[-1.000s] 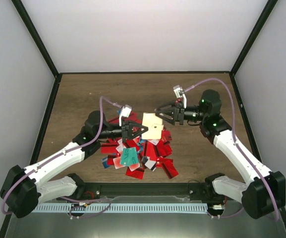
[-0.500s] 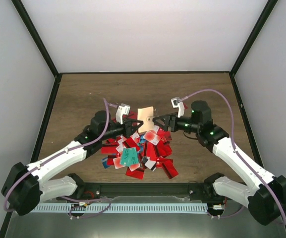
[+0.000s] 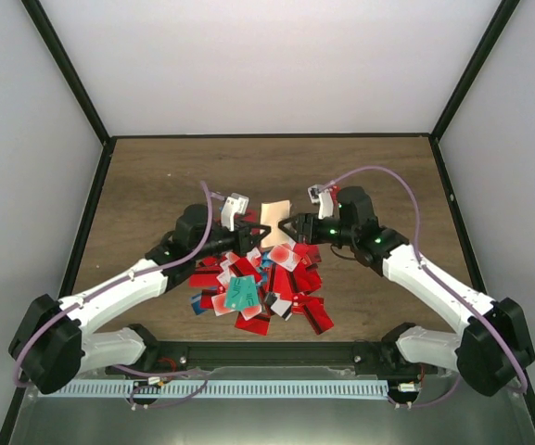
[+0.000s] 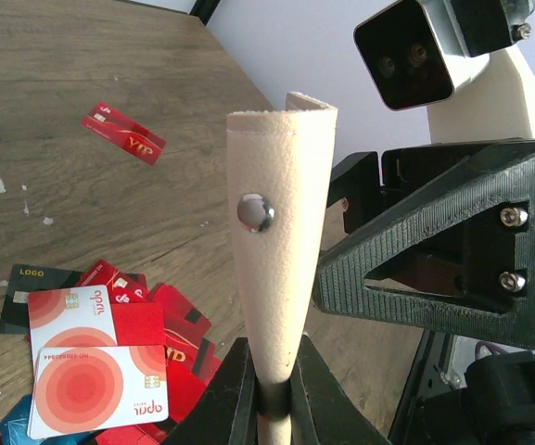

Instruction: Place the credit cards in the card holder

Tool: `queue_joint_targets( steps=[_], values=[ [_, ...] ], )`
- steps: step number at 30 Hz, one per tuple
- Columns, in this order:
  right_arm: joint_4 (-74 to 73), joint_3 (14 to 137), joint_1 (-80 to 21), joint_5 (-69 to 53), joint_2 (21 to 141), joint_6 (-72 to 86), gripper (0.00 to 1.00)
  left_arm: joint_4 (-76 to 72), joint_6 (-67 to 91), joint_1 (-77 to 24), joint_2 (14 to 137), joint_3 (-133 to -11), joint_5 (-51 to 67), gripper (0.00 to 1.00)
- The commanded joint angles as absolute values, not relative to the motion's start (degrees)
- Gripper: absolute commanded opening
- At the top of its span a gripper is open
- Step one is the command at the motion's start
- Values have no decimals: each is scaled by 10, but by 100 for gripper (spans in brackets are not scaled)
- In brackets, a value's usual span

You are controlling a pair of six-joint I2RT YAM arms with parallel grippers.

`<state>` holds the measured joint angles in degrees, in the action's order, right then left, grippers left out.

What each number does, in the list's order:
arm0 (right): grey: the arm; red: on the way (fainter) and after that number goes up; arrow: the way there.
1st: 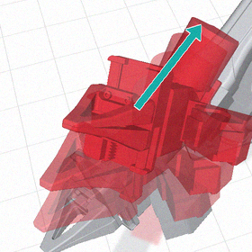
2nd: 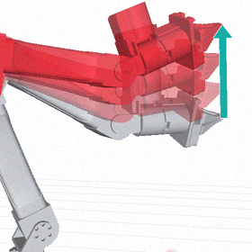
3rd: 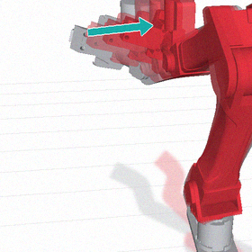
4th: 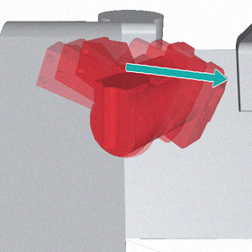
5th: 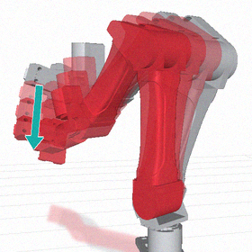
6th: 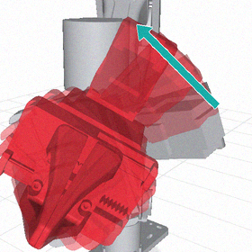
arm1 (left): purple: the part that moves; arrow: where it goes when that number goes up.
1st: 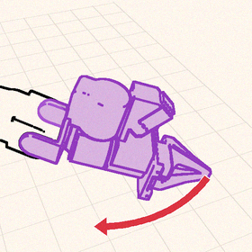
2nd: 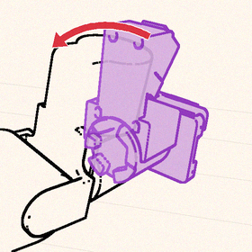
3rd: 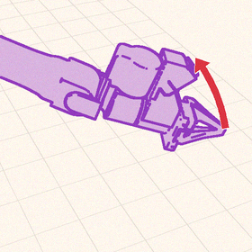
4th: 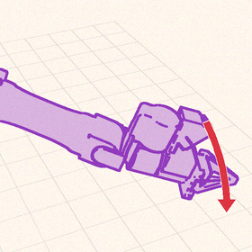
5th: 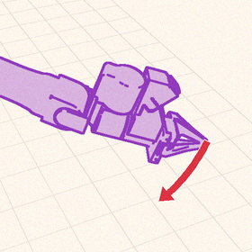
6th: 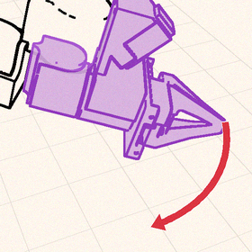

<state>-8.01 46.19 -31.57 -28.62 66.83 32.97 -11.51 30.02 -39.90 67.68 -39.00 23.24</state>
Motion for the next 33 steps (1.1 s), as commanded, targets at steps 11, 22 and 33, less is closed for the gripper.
queue_joint_targets(
  steps=[11, 22, 33],
  values=[
    [-119, 529, -356, -211, 698, 324, 60, -118, 286, -401, 684, -414, 215, 4],
    [-155, 545, -361, -118, 731, 311, 61, -110, 275, -408, 672, -420, 226, 4],
    [-177, 539, -362, -50, 755, 300, 61, -84, 262, -409, 659, -430, 207, 4]
  ],
)
